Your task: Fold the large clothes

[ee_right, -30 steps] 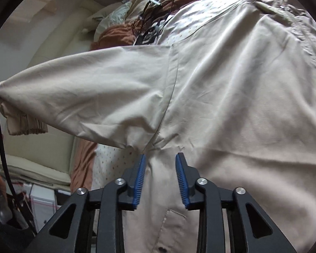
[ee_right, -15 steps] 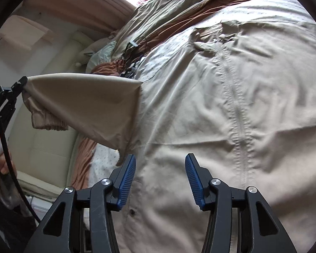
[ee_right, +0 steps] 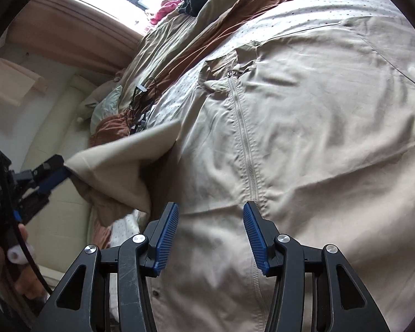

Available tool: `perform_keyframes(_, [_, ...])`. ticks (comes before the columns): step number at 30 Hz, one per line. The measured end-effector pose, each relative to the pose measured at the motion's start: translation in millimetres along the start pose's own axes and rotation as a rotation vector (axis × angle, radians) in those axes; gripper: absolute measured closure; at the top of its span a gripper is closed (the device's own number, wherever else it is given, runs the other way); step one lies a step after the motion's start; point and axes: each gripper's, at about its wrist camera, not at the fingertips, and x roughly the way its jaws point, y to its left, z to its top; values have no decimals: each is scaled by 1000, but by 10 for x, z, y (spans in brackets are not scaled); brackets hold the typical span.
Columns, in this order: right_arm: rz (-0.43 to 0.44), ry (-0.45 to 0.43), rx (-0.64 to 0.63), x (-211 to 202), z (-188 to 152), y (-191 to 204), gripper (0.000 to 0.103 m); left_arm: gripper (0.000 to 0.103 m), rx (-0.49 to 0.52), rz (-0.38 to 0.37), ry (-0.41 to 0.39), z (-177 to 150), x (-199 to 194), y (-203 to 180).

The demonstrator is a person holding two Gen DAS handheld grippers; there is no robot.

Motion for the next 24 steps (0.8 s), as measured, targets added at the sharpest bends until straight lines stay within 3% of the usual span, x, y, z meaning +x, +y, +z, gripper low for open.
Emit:
perform_keyframes(1, [-4, -2, -2, -4, 10, -5, 53, 28, -17, -25, 27, -83, 63, 27])
perform_keyframes(2, [-6, -4, -5, -6, 16, -2, 53, 23, -26, -34, 36, -164, 93, 54])
perform_keyframes(6, [-10, -29, -12, 1, 4, 54, 53, 23, -24, -9, 43, -388, 72, 178])
perform_keyframes(13, [-49, 25, -186, 400, -175, 469, 53, 23, -74, 140, -56, -648, -286, 804])
perform_keyframes(14, [-65, 36, -226, 480, -215, 550, 51, 23, -91, 156, -64, -702, -332, 914])
perform_keyframes(16, [-94, 64, -291, 647, -300, 681, 33, 23, -130, 181, -77, -836, -427, 1133])
perform_keyframes(17, [-101, 71, -319, 731, -344, 740, 30, 23, -146, 190, -81, -906, -470, 1235])
perform_keyframes(20, [-202, 66, -431, 953, -467, 910, 29, 23, -178, 244, -89, -1134, -614, 1513])
perform_keyframes(24, [-270, 80, -525, 1215, -594, 1029, 29, 23, -218, 290, -109, -1401, -868, 1864])
